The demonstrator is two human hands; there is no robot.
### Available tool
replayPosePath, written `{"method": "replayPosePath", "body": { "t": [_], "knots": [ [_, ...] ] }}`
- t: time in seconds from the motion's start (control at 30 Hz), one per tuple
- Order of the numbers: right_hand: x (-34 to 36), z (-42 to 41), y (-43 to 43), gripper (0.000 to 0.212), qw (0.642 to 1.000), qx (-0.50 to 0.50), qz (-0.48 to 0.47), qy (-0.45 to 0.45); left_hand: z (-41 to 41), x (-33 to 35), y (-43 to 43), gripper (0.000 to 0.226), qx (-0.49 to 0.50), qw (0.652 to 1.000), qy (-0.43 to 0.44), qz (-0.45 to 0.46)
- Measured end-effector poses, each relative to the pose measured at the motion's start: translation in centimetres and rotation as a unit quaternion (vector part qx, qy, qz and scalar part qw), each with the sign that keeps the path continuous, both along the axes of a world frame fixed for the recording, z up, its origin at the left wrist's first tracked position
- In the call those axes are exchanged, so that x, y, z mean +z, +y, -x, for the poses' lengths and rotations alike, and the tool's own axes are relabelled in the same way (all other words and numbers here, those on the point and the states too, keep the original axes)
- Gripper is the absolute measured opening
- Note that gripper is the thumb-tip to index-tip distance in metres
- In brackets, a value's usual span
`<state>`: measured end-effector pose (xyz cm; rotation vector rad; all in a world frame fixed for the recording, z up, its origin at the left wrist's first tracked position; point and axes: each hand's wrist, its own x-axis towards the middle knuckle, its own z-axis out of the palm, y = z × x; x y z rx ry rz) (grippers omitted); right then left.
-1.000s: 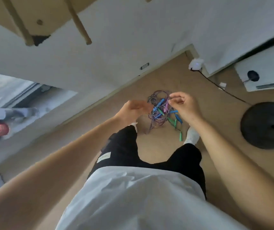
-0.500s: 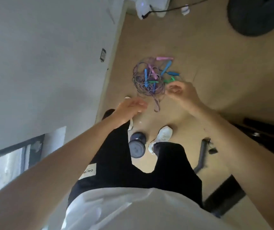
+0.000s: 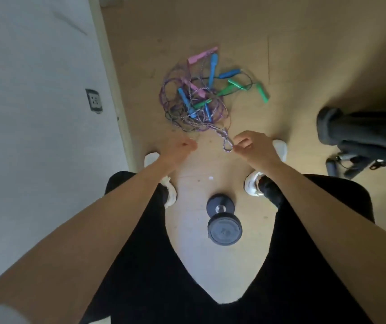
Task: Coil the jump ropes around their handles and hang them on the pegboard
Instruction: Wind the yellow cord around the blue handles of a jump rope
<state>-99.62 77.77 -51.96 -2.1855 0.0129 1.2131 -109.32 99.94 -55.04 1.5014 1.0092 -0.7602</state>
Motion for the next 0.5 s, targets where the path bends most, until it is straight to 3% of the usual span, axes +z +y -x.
{"method": "replayPosePath", "body": {
  "t": [0.17, 0.3, 0.43, 0.5],
  "knots": [
    [-14.3, -1.1, 2.5, 0.029, 1.0, 0.011, 0.027, -0.008, -4.0, -13.6, 0.6, 0.02, -0.02, 0.996, -0.07, -0.055],
    [-24.5, -3.2, 3.2, 0.046, 0.994, 0.076, 0.034, -0.063, -5.7, -24.6, 0.1, 0.038, -0.131, 0.976, -0.108, -0.136],
    [-33.4, -4.7, 3.1, 0.063, 0.966, 0.194, -0.012, -0.173, -5.0, -33.3, -0.4, 0.057, -0.384, 0.871, -0.152, -0.267],
    [-37.6, -4.5, 2.3, 0.07, 0.9, 0.376, 0.004, -0.222, -4.0, -35.7, -0.9, 0.064, -0.463, 0.826, -0.131, -0.292]
  ]
}}
